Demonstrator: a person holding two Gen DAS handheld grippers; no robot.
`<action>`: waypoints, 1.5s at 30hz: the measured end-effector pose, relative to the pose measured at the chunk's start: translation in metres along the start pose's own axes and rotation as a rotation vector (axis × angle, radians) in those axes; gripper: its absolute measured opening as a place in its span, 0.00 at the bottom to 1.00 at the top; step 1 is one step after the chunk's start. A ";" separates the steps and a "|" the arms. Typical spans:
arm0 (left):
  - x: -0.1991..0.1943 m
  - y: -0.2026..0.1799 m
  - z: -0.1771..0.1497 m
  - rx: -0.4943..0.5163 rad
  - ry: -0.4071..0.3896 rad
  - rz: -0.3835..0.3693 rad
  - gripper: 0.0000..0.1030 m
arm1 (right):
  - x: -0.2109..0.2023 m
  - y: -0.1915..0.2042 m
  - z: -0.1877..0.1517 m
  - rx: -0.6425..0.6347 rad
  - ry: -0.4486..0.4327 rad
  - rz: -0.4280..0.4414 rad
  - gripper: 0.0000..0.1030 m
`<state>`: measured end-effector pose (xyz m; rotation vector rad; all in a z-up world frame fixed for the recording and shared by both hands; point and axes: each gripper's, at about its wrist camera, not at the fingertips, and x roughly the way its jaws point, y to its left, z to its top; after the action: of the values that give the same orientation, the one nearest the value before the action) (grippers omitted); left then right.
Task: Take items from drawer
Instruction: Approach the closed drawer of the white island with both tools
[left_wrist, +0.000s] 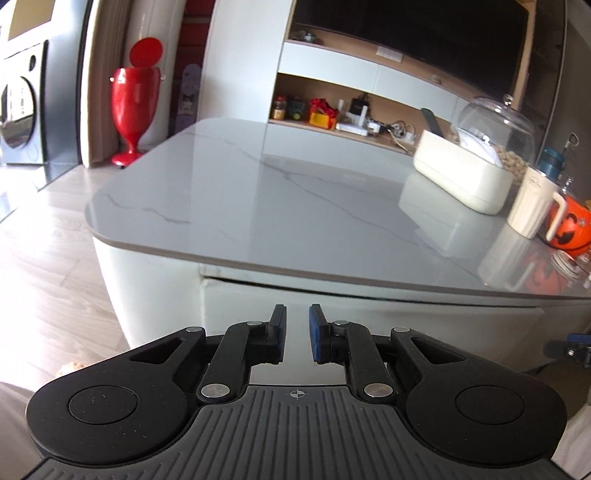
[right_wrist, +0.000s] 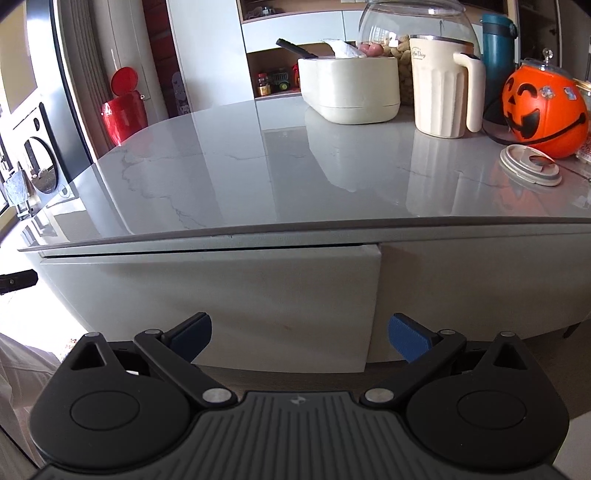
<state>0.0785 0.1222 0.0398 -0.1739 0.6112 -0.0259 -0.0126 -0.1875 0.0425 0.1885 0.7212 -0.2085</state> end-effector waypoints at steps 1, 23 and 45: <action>0.001 0.011 0.004 -0.013 0.000 0.011 0.14 | 0.002 0.000 0.003 -0.024 0.001 0.010 0.99; 0.046 0.081 0.014 -0.157 0.036 -0.044 0.14 | 0.043 -0.018 0.041 -0.090 -0.001 0.030 0.99; 0.054 0.069 0.007 -0.077 0.037 -0.114 0.48 | 0.067 -0.026 0.045 0.007 0.036 0.044 0.99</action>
<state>0.1252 0.1873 0.0033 -0.2836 0.6392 -0.1158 0.0589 -0.2314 0.0280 0.2150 0.7514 -0.1657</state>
